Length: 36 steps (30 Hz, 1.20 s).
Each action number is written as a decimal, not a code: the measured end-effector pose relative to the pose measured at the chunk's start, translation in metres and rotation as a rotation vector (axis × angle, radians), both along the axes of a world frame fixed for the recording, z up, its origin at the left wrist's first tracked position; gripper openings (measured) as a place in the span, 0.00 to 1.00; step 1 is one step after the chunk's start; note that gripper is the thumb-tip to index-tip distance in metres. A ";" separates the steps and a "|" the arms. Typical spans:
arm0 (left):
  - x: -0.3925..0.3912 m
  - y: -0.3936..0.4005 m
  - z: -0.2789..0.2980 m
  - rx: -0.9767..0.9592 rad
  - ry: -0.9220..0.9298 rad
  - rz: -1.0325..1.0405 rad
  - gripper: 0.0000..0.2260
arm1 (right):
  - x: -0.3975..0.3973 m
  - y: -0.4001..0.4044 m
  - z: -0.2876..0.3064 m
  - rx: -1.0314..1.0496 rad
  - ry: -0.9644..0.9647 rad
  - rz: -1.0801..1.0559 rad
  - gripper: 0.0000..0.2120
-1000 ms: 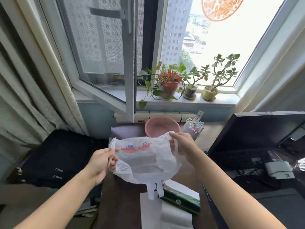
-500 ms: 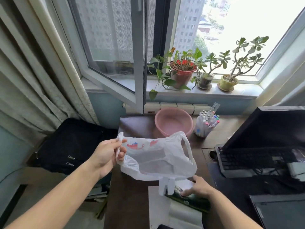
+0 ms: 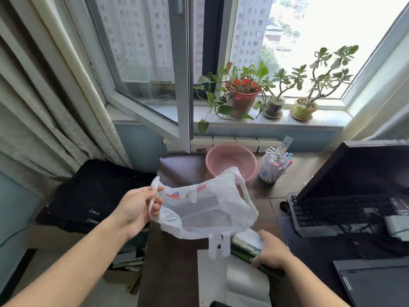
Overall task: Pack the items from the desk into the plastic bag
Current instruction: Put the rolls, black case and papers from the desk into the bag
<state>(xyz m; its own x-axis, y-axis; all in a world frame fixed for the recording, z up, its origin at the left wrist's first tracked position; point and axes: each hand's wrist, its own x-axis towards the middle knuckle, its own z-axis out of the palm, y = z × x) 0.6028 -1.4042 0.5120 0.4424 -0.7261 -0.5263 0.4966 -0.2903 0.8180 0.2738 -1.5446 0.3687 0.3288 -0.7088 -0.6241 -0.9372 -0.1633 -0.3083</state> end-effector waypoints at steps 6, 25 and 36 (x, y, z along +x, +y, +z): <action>-0.002 0.002 0.005 -0.015 0.007 -0.019 0.12 | -0.027 -0.028 0.069 -0.139 -0.441 -0.389 0.24; -0.013 0.006 0.015 -0.025 0.152 0.025 0.10 | 0.128 0.014 0.223 -0.017 -0.989 0.106 0.35; 0.000 0.018 0.011 -0.043 0.139 0.020 0.09 | 0.152 0.023 0.127 -0.209 -0.382 0.414 0.33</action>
